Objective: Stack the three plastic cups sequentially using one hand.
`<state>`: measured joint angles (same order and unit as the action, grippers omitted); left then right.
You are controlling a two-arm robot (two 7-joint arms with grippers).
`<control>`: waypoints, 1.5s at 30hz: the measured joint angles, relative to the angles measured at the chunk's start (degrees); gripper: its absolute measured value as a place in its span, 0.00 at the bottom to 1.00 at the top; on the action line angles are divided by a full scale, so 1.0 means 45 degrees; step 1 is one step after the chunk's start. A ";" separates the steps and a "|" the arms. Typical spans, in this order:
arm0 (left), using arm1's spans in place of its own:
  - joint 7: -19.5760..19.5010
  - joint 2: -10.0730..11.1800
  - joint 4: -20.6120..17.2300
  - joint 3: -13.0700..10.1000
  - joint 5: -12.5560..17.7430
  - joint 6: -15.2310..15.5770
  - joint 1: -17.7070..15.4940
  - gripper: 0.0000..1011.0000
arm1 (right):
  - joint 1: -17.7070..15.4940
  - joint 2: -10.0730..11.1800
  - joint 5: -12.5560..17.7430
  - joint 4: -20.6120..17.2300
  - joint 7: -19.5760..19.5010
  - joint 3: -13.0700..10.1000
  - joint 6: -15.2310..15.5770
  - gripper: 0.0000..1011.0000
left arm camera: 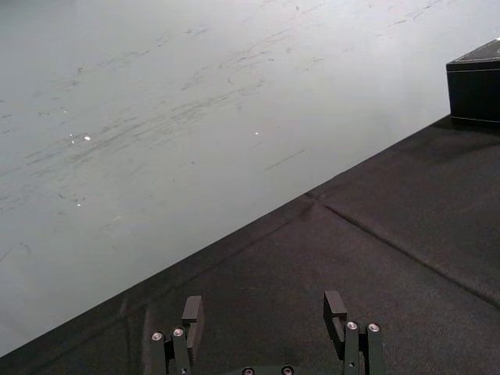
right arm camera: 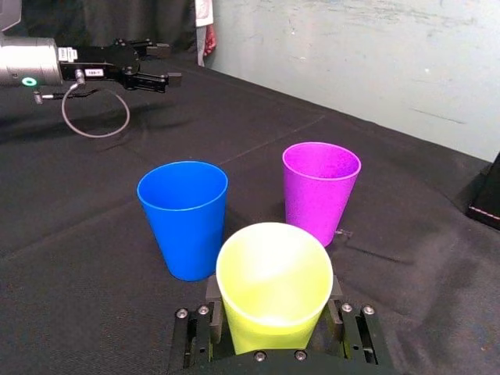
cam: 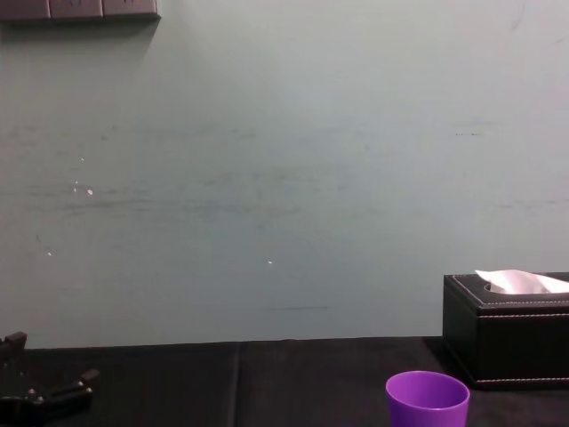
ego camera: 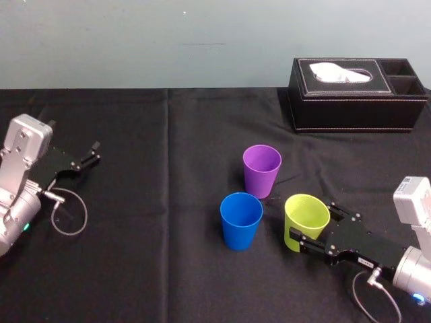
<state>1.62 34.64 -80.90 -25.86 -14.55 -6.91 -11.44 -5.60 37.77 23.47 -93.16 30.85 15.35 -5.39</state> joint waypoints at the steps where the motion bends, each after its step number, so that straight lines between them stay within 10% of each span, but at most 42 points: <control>1: 0.0000 0.0000 0.0000 0.0000 0.0000 0.0000 0.0000 1.00 | -0.0002 0.0002 0.0001 -0.0002 -0.0001 -0.0002 -0.0002 0.74; 21: 0.0000 0.0000 0.0000 -0.0001 0.0000 0.0000 0.0001 1.00 | -0.0033 0.0019 0.0010 -0.0037 -0.0028 -0.0022 -0.0010 0.73; 33: 0.0000 0.0000 0.0000 0.0001 0.0000 0.0000 0.0001 1.00 | -0.1131 0.0458 0.0424 -0.2719 -0.0837 -0.1319 0.0845 0.73; 45: 0.0000 0.0000 0.0000 0.0000 0.0000 0.0001 0.0002 1.00 | 0.0486 0.0496 0.0548 -0.3289 -0.1023 -0.1081 0.2419 0.73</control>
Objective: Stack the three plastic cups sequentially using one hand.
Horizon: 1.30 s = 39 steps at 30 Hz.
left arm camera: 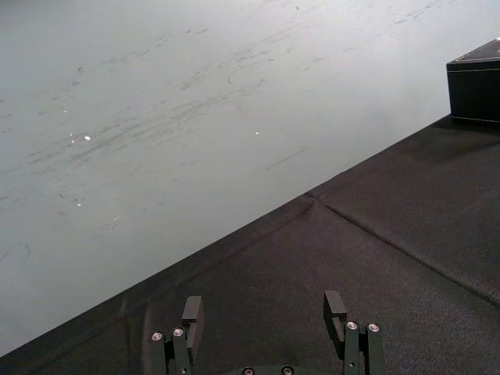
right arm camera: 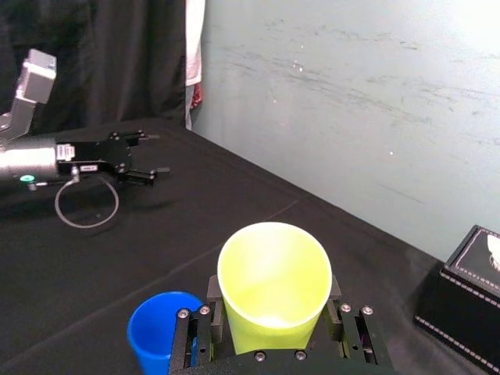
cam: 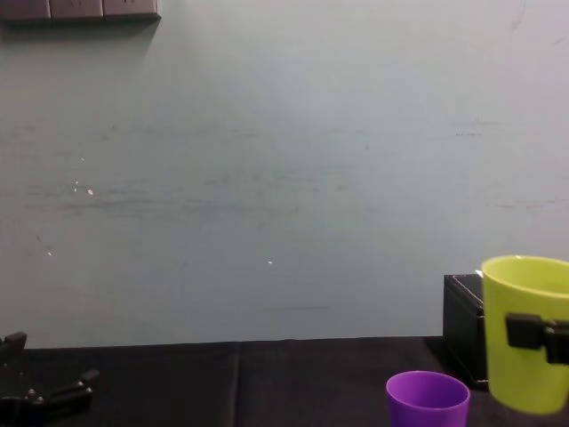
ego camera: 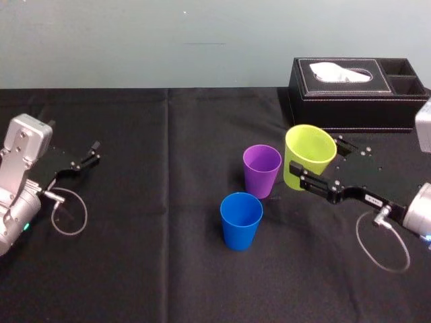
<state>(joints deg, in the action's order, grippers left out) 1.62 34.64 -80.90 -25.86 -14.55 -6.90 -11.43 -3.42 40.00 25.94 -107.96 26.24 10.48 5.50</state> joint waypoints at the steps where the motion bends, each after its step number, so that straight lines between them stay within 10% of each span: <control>1: 0.0000 0.0000 0.0000 0.0000 0.0000 -0.0001 0.0000 1.00 | 0.0255 -0.0071 -0.0044 0.0104 -0.0012 0.0122 0.0100 0.73; 18: 0.0000 0.0000 0.0000 0.0000 0.0000 0.0000 0.0000 1.00 | 0.3150 -0.1141 -0.0391 0.2402 0.0130 0.1608 0.0622 0.73; 39: 0.0000 0.0000 0.0000 0.0000 0.0000 0.0000 0.0000 1.00 | 0.4520 -0.1880 -0.0820 0.4006 0.0356 0.2712 0.0658 0.73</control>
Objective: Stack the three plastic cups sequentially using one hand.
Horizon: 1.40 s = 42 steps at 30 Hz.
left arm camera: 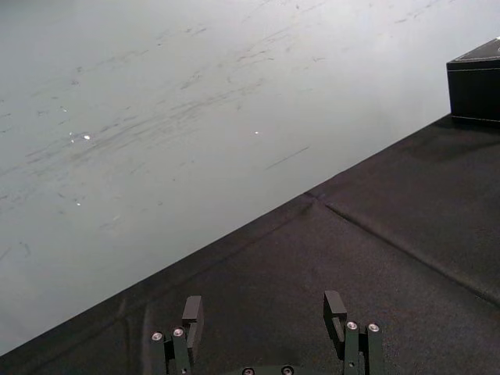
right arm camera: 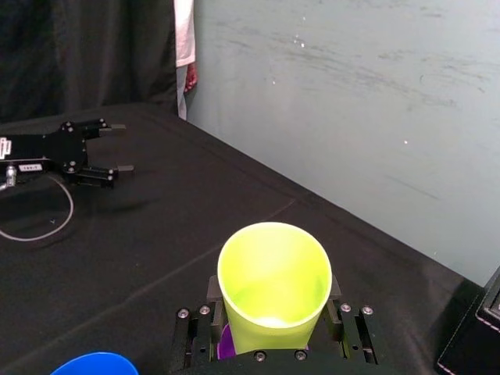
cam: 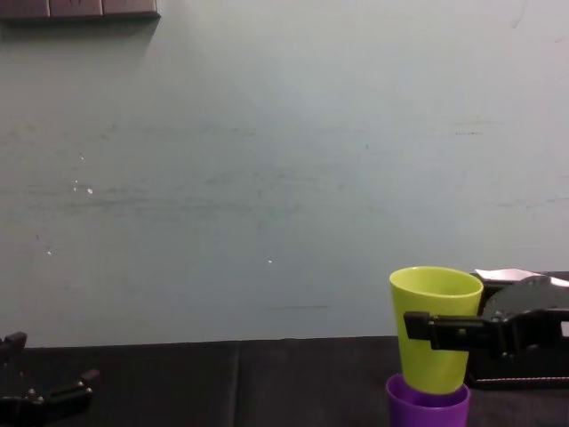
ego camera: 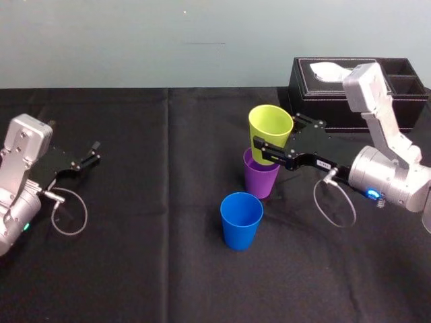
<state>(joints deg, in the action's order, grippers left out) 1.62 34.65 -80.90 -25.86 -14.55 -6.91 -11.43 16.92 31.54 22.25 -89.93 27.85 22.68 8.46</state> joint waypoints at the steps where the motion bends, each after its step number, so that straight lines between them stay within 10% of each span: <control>1: 0.0000 0.0000 0.0000 0.0001 0.0000 0.0000 0.0000 1.00 | 0.0041 -0.0036 -0.0020 0.0091 0.0012 0.0046 0.0000 0.73; 28: 0.0000 0.0000 0.0000 0.0001 0.0001 0.0000 0.0000 1.00 | 0.0209 -0.0249 -0.0020 0.0859 0.0240 0.0231 -0.0212 0.73; 42: 0.0001 0.0000 0.0000 0.0001 0.0000 0.0000 0.0000 1.00 | 0.0194 -0.0235 -0.0013 0.0822 0.0230 0.0214 -0.0198 0.99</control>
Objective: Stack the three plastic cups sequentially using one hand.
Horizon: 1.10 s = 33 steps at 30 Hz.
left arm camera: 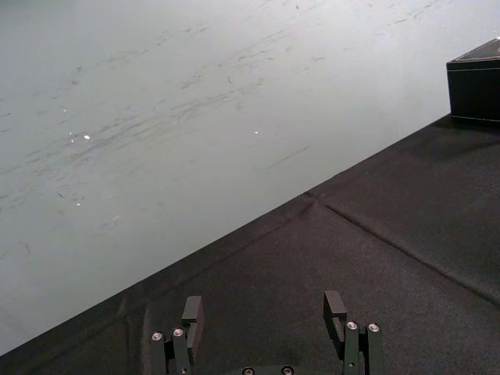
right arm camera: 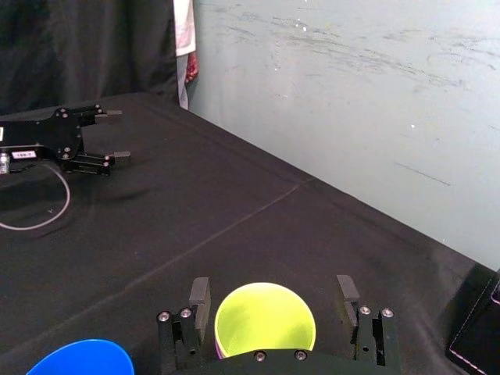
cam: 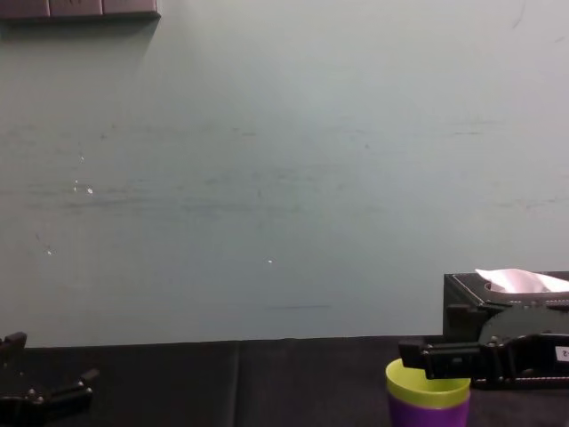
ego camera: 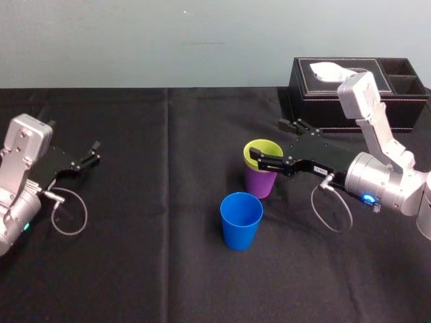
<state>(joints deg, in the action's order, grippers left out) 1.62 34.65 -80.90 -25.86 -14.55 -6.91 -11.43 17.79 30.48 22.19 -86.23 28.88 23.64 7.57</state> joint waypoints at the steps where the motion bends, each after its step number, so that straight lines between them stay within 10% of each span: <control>1: 0.0000 0.0000 0.0000 0.0000 0.0000 0.0000 0.0000 1.00 | 0.0000 0.0001 0.0000 -0.0002 -0.0002 0.0000 0.0002 0.99; 11: -0.0001 0.0000 0.0000 0.0000 0.0001 0.0000 0.0000 1.00 | -0.0147 0.0072 0.0000 -0.0229 -0.0093 -0.0071 -0.0020 0.99; 33: -0.0001 0.0000 0.0000 0.0000 0.0000 0.0000 0.0000 1.00 | -0.4520 0.1968 0.1006 -0.3482 0.0070 -0.1460 -0.1551 0.99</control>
<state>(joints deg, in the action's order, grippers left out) 1.62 34.64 -80.90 -25.86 -14.55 -6.91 -11.43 -2.55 39.34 26.72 -101.90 29.20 17.07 0.59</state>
